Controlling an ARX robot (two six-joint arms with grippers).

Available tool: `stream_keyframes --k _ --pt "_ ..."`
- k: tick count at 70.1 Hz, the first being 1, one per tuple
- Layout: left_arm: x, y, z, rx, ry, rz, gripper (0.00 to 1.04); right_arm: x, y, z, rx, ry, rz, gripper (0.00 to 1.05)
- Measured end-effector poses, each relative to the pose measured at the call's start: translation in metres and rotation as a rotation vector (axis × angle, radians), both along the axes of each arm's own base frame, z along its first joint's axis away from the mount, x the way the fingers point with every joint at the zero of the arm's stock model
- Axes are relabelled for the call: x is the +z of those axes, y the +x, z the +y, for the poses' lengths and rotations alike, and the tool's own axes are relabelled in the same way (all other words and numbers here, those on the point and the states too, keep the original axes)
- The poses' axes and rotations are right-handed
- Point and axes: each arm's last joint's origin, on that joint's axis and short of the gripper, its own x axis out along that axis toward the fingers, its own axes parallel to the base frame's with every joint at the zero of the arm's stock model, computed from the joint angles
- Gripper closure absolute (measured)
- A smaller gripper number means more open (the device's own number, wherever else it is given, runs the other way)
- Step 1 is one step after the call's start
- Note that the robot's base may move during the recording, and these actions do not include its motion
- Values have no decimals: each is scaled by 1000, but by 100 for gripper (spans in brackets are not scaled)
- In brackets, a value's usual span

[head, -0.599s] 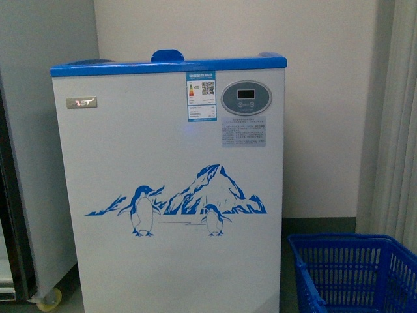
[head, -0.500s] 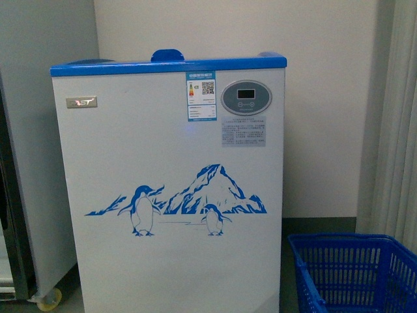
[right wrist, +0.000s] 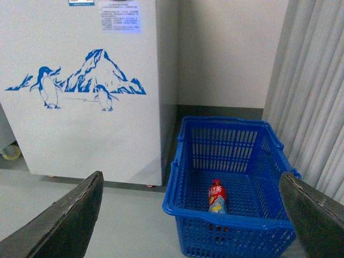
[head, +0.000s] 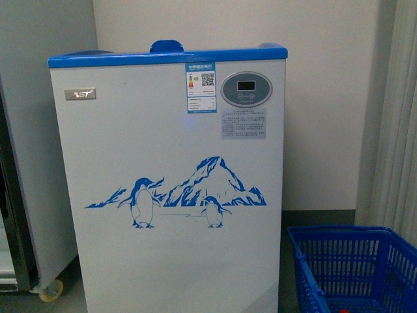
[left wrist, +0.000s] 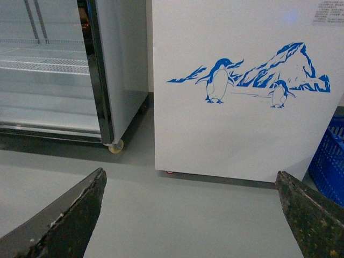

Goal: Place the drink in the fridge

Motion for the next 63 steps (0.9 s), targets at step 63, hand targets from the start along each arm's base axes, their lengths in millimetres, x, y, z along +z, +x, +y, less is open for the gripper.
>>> stream_keyframes --k 63 --pt "0 0 0 0 0 0 8 0 0 0 0 0 0 7"
